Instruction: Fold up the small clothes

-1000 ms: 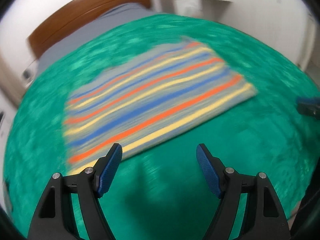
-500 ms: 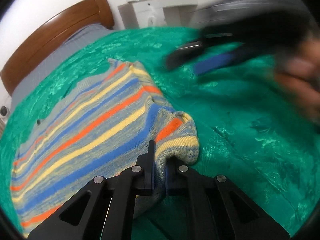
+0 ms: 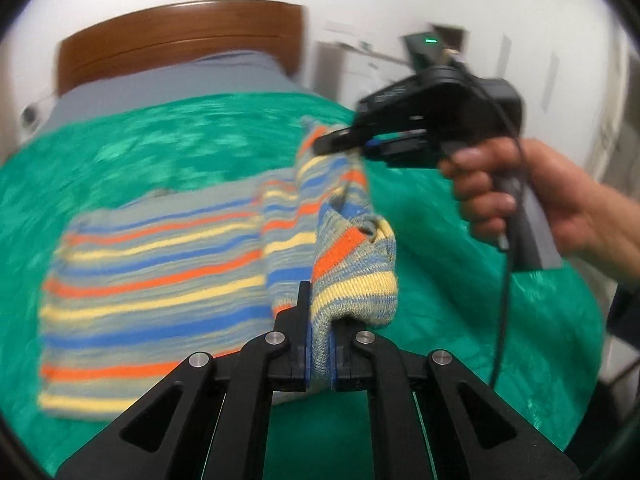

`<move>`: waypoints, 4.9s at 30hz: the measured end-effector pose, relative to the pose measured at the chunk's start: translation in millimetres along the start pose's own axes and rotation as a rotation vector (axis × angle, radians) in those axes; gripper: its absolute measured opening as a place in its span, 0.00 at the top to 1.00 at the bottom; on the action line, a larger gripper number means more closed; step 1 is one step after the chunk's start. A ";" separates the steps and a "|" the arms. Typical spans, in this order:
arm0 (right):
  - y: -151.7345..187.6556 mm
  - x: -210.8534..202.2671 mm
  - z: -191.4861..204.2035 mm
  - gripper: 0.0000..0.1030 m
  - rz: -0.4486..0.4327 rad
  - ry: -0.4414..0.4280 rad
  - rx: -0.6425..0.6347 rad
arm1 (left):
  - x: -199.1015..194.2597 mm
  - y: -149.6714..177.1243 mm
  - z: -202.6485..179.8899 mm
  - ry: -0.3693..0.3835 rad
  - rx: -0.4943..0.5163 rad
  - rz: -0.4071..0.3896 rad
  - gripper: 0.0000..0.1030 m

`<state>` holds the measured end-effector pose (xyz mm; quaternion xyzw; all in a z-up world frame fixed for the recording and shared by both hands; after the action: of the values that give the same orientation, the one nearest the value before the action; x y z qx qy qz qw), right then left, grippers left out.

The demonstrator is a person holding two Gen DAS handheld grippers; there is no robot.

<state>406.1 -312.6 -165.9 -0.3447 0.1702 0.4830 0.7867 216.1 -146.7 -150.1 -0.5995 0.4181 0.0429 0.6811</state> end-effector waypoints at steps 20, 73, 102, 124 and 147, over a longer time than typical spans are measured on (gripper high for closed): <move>51.6 131.4 154.3 0.69 0.111 -0.059 -0.199 | -68.8 76.0 167.5 -0.205 -0.340 0.050 0.29; 77.7 128.0 56.7 0.55 0.121 -0.038 0.085 | 61.6 18.6 241.5 0.024 -0.332 0.341 0.49; 156.0 2.0 140.3 0.02 -0.188 0.401 -0.345 | -113.1 14.0 167.3 -0.574 -0.053 0.062 0.01; 243.5 -105.1 243.7 0.01 -0.327 0.434 -0.520 | -217.1 1.5 85.6 -0.630 -0.010 -0.069 0.00; 307.8 -152.5 248.1 0.01 -0.272 0.488 -0.465 | -264.1 47.8 42.5 -0.521 -0.056 0.015 0.00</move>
<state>47.3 -144.2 -15.9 -0.6391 0.1911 0.3032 0.6805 40.6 19.8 -26.4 -0.5838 0.2317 0.2123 0.7486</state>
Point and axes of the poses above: each gripper's, at about its wrist camera, not at the fingertips, and x roughly the way its jaws point, z to its left, y to its underside, the point moved 4 cm from there along x, roughly the way its jaws point, and after that the axes turned 6 degrees about x, right-handed, at the moved point
